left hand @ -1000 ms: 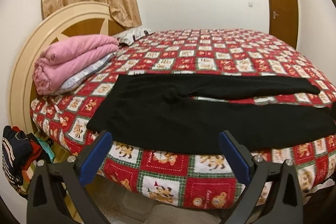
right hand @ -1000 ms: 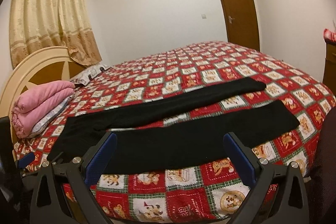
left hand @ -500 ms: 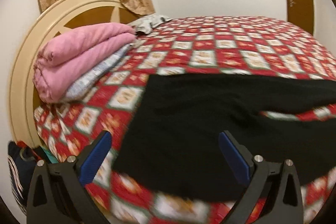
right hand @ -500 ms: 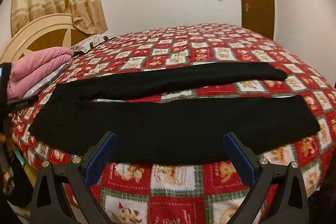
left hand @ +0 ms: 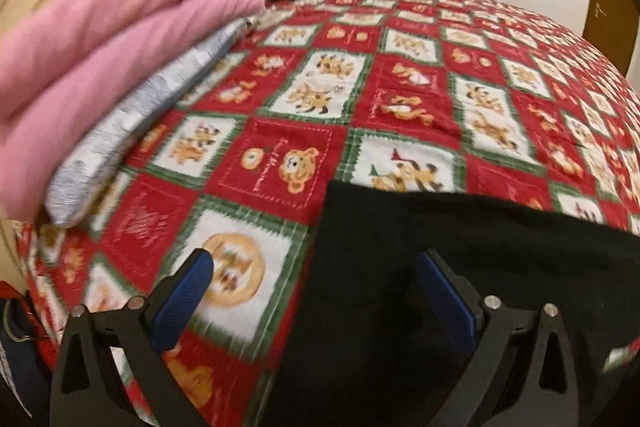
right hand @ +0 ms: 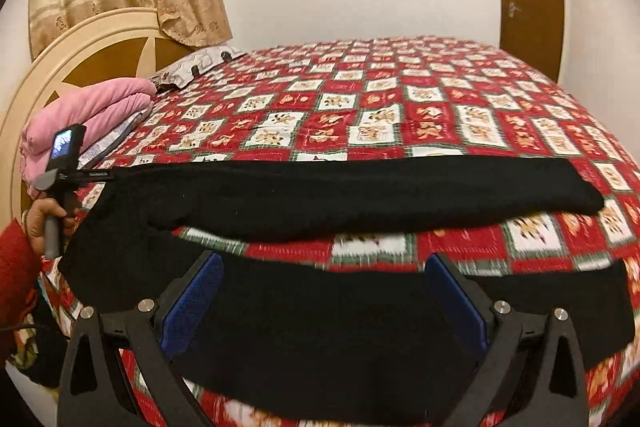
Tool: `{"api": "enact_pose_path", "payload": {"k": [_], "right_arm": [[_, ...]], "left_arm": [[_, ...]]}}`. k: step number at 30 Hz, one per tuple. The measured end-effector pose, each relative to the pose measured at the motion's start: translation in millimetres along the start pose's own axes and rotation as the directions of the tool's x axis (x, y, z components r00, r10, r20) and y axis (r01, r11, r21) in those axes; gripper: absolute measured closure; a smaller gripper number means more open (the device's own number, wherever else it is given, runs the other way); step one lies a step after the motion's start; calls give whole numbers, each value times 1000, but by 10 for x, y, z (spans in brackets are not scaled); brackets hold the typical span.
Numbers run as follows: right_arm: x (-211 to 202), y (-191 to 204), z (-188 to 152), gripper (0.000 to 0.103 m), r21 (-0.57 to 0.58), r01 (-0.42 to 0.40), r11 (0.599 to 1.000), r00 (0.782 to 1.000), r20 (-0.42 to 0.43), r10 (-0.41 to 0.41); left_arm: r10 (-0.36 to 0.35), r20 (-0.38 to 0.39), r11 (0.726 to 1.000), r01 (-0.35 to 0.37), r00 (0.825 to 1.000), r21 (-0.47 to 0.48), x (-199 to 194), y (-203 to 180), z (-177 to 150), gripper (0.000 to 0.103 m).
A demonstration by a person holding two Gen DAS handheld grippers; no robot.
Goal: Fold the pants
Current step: 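Lower both tools and grasp the black pants' waistband edge with each gripper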
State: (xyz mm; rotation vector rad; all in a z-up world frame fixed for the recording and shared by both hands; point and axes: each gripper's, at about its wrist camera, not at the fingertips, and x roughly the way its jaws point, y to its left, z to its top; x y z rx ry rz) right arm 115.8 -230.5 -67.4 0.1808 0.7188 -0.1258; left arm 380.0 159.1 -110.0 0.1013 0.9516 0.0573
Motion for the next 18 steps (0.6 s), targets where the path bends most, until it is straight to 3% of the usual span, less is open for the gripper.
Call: {"api": "enact_pose_path", "payload": {"k": [2, 6, 9, 11, 18], "right_arm": [[138, -22, 105, 1, -2, -10, 1000, 1000, -26, 10], [384, -47, 330, 2, -77, 4, 997, 1000, -28, -6], [632, -90, 549, 10, -141, -12, 990, 999, -46, 5], [912, -162, 743, 24, -170, -36, 985, 995, -97, 19], [1776, -209, 1013, 26, -301, -122, 946, 961, -275, 36]], "left_arm": [[7, -23, 1000, -7, 1000, -10, 141, 9, 65, 0], [-75, -68, 995, 71, 995, -66, 336, 48, 115, 0], [-78, -63, 996, 75, 995, -48, 364, 13, 127, 0], [-73, -62, 997, 72, 995, -20, 360, -31, 129, 0], [-105, -50, 994, 106, 993, 13, 368, -44, 148, 6]]}}
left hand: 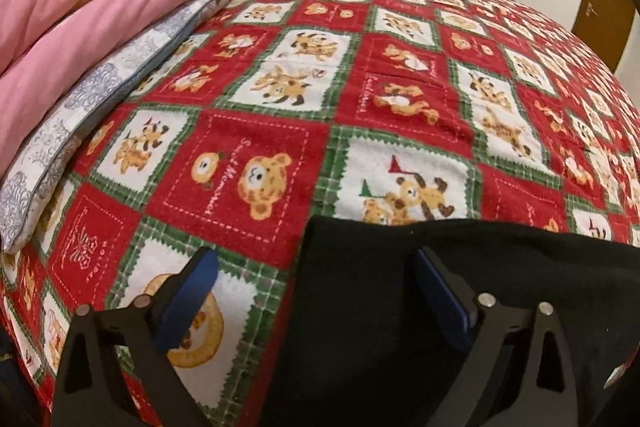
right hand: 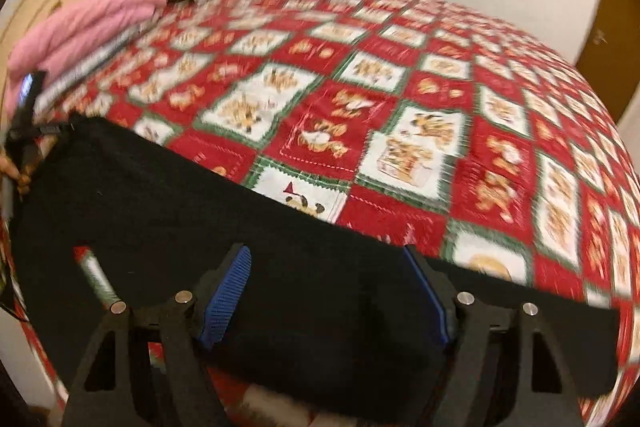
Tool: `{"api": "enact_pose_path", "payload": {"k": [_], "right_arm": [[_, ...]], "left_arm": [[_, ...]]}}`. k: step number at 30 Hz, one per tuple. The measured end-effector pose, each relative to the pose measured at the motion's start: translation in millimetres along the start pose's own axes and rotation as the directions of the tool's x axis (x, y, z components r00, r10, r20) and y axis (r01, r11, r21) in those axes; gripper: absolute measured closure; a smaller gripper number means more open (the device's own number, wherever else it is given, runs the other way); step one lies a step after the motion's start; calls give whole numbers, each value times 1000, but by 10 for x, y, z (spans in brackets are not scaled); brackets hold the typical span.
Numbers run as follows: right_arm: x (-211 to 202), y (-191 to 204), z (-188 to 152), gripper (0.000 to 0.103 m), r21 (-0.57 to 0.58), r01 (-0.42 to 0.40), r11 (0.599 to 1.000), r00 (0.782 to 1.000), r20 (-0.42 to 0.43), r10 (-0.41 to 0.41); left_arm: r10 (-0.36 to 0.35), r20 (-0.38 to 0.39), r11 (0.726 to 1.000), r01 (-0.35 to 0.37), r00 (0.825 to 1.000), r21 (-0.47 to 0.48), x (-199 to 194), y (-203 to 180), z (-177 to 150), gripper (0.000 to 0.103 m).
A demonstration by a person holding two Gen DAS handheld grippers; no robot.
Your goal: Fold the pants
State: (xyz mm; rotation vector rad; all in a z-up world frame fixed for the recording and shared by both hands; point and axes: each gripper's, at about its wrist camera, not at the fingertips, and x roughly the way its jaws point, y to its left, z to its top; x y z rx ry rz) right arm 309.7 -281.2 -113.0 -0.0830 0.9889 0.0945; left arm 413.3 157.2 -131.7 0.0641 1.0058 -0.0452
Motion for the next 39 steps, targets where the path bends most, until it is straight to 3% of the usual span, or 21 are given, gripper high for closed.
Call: {"api": "enact_pose_path", "payload": {"k": [4, 7, 10, 12, 13, 14, 15, 16, 18, 21, 25, 30, 34, 39], "right_arm": [[342, 89, 171, 26, -139, -33, 990, 998, -58, 25], [591, 204, 180, 26, -243, -17, 970, 993, -116, -11], [598, 175, 181, 28, -238, -36, 970, 995, -101, 12], [594, 125, 165, 53, -183, -138, 973, 984, -135, 114], [570, 133, 168, 64, -182, -145, 973, 983, -135, 121], [548, 172, 166, 84, -195, -157, 968, 980, -149, 129], [514, 226, 163, 91, -207, -173, 963, 976, -168, 139], [488, 274, 154, 95, -217, -160, 963, 977, -176, 122], [374, 380, 144, 97, -253, -109, 961, 985, -159, 70], [89, 338, 205, 98, -210, -61, 976, 997, -67, 47], [-438, 266, 265, 98, -144, -32, 989, 997, 67, 42], [-1008, 492, 87, 97, -155, -1, 988, 981, 191, 31], [-1384, 803, -378, 97, -188, 10, 982, 962, 271, 42], [-1585, 1150, -1051, 97, -241, 52, 969, 954, 299, 23]], "left_arm": [[-10, 10, 999, 10, 1000, 31, -6, -61, 12, 13], [3, 15, 999, -3, 1000, 49, 3, -96, 19, 14], [-2, 20, 999, 1, 1000, 49, 16, -98, 28, 14], [-7, 25, 999, 5, 1000, 53, 15, -112, 31, 20], [-12, 30, 998, 10, 999, 58, 9, -129, 37, 23], [-26, 36, 998, 24, 999, 65, -4, -156, 40, 34], [-37, 38, 997, 34, 999, 73, -20, -195, 42, 46], [-40, 38, 996, 37, 998, 84, -35, -235, 41, 50], [-36, 36, 994, 31, 999, 108, -64, -326, 56, 71], [-19, 54, 994, 13, 998, 113, -152, -391, 77, 79], [-47, 149, 997, 36, 988, 72, -476, -315, 93, 80], [-85, 282, 996, 72, 956, 58, -983, -215, 2, 80], [-80, 370, 996, 65, 926, 53, -1335, -126, -284, 80], [-114, 445, 993, 113, 888, 29, -1627, 83, -822, 80]]}}
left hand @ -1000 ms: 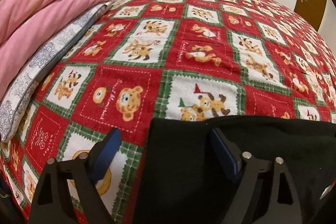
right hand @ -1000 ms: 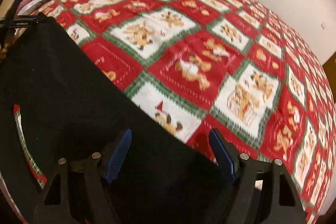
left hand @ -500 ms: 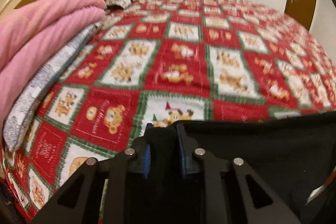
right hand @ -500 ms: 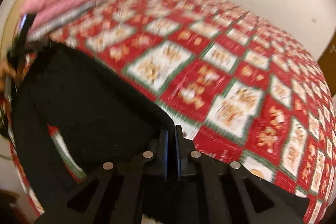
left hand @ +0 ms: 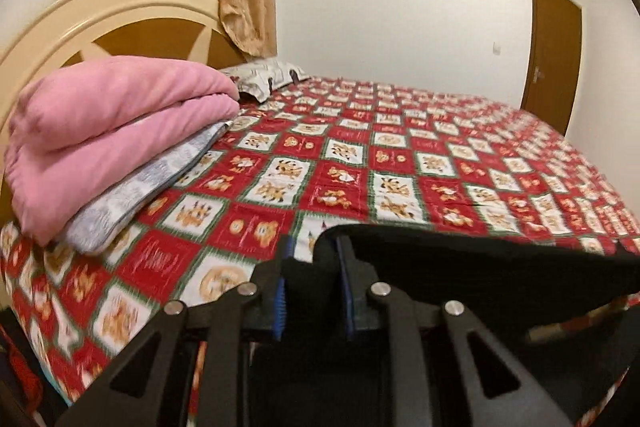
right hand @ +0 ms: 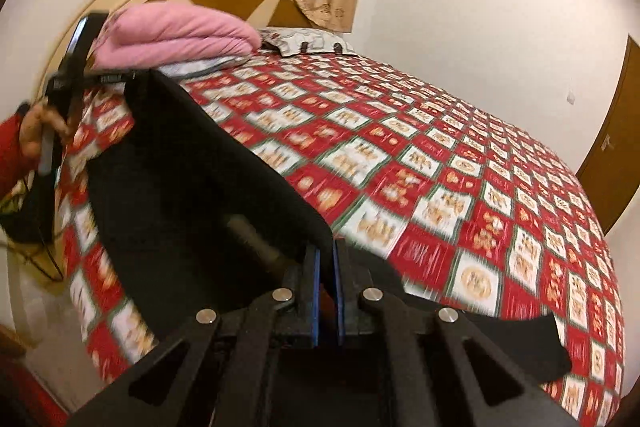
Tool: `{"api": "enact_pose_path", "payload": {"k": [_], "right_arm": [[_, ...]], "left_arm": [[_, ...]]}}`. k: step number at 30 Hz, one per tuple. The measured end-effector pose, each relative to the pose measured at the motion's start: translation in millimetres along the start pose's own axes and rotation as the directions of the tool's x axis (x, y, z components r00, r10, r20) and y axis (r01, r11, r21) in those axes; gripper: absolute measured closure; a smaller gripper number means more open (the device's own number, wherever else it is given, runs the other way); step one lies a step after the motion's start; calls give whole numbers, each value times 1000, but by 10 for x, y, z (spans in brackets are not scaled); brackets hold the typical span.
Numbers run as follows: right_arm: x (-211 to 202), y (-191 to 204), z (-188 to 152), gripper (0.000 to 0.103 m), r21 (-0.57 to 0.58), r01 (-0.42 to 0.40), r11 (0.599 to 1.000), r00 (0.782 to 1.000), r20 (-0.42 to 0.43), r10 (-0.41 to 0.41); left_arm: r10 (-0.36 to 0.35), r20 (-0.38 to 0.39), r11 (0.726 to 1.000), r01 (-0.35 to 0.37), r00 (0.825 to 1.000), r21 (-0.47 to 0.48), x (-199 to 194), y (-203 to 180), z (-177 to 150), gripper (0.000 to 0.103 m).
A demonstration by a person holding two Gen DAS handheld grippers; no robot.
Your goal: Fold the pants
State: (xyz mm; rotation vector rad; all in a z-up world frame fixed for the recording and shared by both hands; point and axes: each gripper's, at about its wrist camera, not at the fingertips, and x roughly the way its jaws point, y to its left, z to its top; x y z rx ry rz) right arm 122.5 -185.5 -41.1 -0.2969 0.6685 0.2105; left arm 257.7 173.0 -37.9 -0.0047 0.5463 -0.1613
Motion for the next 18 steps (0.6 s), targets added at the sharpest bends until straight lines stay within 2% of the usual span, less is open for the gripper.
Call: {"api": "enact_pose_path", "payload": {"k": [2, 4, 6, 10, 12, 13, 15, 18], "right_arm": [[-57, 248, -281, 97, -49, 20, 999, 1000, -15, -21], [-10, 429, -496, 97, -91, 28, 995, 998, -45, -32], [71, 582, -707, 97, -106, 22, 994, 996, -81, -31], [282, 790, -1066, 94, -137, 45, 990, 988, -144, -64], [251, 833, -1123, 93, -145, 80, 986, 989, -113, -97], [247, 841, -1122, 92, -147, 89, 985, 987, -117, -107], [226, 845, -1111, 87, -147, 96, 984, 985, -127, -115], [115, 802, -1083, 63, -112, 52, 992, 989, -129, -67]], "left_arm": [[-7, 35, 1000, 7, 999, 5, -151, 27, -178, 78], [16, 51, 1000, -17, 999, 25, -246, 59, -400, 73], [65, 33, 997, -66, 997, 40, -258, 94, -658, 57], [136, -51, 989, -132, 989, 72, -150, 158, -1011, 36], [164, -72, 984, -159, 984, 76, -152, 208, -1128, 20], [178, -79, 982, -172, 981, 75, -173, 236, -1164, 19], [183, -89, 982, -177, 979, 64, -242, 305, -1233, 18], [179, -116, 984, -176, 977, 30, -401, 407, -1316, 16]]}}
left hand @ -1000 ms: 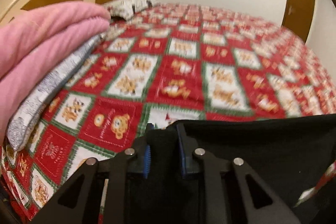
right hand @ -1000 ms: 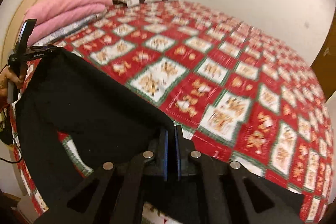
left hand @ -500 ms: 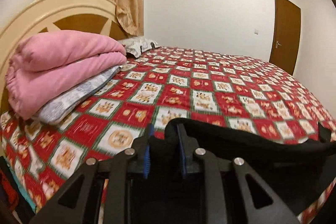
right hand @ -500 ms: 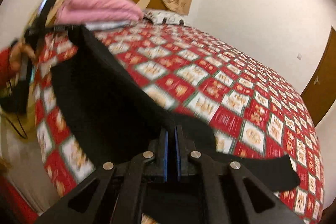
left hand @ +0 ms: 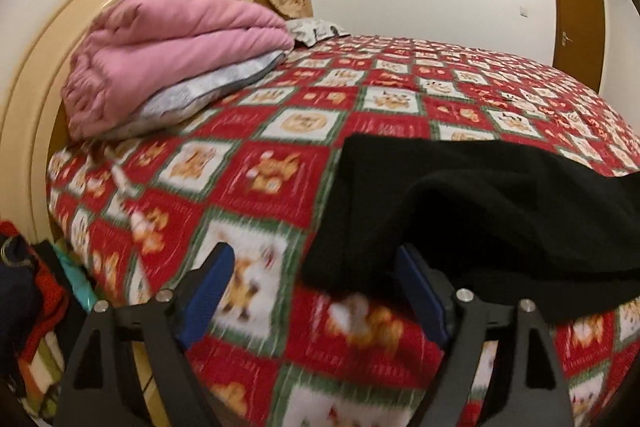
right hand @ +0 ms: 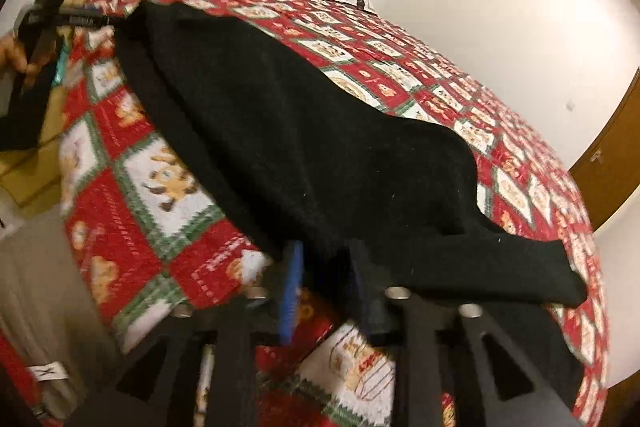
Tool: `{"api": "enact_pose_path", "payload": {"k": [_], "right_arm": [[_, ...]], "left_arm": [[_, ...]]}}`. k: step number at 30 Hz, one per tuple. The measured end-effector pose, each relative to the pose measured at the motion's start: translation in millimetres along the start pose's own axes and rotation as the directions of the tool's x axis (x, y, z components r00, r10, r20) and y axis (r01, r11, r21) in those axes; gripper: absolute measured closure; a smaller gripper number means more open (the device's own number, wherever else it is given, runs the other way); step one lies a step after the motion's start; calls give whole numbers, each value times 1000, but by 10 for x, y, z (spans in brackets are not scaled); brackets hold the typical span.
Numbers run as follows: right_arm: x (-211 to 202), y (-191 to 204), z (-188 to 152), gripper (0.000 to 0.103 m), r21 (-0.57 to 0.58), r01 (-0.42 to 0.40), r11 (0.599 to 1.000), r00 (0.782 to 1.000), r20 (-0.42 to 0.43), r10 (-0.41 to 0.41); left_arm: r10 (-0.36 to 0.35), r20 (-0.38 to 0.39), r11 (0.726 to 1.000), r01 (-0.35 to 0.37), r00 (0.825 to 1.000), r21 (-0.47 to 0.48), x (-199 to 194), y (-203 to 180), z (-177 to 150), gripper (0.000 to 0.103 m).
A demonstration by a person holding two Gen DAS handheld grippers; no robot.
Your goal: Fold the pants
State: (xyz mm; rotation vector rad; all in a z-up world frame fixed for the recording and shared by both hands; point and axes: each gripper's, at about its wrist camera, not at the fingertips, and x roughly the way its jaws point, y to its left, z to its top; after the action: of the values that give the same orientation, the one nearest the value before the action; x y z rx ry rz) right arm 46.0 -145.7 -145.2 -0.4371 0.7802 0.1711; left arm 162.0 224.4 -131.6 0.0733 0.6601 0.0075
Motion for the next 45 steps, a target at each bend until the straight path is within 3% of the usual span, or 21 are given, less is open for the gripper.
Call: {"api": "enact_pose_path", "payload": {"k": [2, 6, 8, 10, 13, 16, 18, 20, 22, 23, 24, 26, 28, 29, 30, 34, 37, 39, 42, 43, 45], "right_arm": [[-156, -85, 49, 38, 65, -54, 996, 998, 39, 51], [-394, -128, 258, 36, 152, -131, 980, 981, 163, 106], [-425, -105, 410, 36, 189, -154, 970, 971, 209, 114], [-395, -50, 541, 36, 238, -190, 953, 962, 239, 132], [-339, 54, 619, 36, 288, -237, 928, 953, 255, 164], [-327, 119, 579, 36, 304, -260, 917, 950, 251, 186], [-335, 138, 517, 36, 304, -246, 920, 956, 234, 179], [-338, 114, 450, 36, 314, -232, 921, 961, 220, 167], [-337, 75, 366, 36, 336, -227, 914, 964, 212, 162], [-320, 59, 341, 36, 346, -225, 911, 965, 207, 160], [-306, 44, 324, 36, 352, -221, 909, 967, 201, 157], [-272, 11, 294, 36, 370, -203, 907, 972, 190, 140], [-259, -20, 300, 36, 377, -190, 907, 973, 196, 123], [-255, -17, 319, 36, 368, -182, 912, 973, 201, 113], [-243, 5, 352, 36, 346, -174, 922, 973, 206, 107], [-48, 268, 500, 36, 194, -149, 970, 977, 178, 114], [206, 464, 554, 36, 88, -134, 987, 985, 119, 123], [337, 504, 550, 38, 60, -92, 994, 993, 86, 86], [436, 413, 553, 63, 114, -127, 985, 990, 74, 119], [435, 378, 566, 78, 137, -139, 981, 989, 74, 130], [412, 385, 593, 87, 135, -139, 981, 989, 75, 130]], "left_arm": [[3, -25, 1000, -3, 1000, -21, -87, 55, -29, 16], [-109, -41, 985, 103, 993, -137, -292, 98, 14, 16], [-200, -53, 961, 186, 978, -205, -319, 27, 61, 16], [-329, -63, 910, 298, 942, -288, -289, -101, 113, 16], [-418, -47, 851, 372, 907, -372, -215, -246, 180, 16], [-423, -54, 820, 357, 904, -448, -16, -298, 258, 16], [-441, -92, 786, 334, 893, -520, 164, -271, 270, 16], [-495, -108, 719, 337, 862, -608, 330, -243, 220, 16], [-503, -106, 686, 321, 858, -653, 399, -225, 180, 16], [-488, -100, 685, 309, 867, -660, 421, -212, 182, 16], [-451, -93, 693, 283, 887, -663, 444, -183, 214, 18], [-432, -68, 684, 277, 899, -675, 465, -130, 259, 24], [-401, -46, 690, 269, 915, -671, 454, -99, 312, 45], [-388, -53, 708, 261, 920, -656, 462, -104, 331, 63], [-379, -61, 724, 255, 923, -641, 470, -96, 336, 74], [-350, -68, 760, 242, 934, -603, 400, -116, 255, 81], [-289, -49, 824, 222, 956, -522, 238, -139, 223, 81], [-268, -49, 846, 211, 962, -490, 227, -106, 233, 81], [-228, -72, 885, 176, 971, -431, 247, -109, 225, 81], [-218, -82, 896, 167, 972, -412, 272, -125, 226, 81], [-204, -114, 920, 151, 972, -362, 344, -177, 236, 81]]}}
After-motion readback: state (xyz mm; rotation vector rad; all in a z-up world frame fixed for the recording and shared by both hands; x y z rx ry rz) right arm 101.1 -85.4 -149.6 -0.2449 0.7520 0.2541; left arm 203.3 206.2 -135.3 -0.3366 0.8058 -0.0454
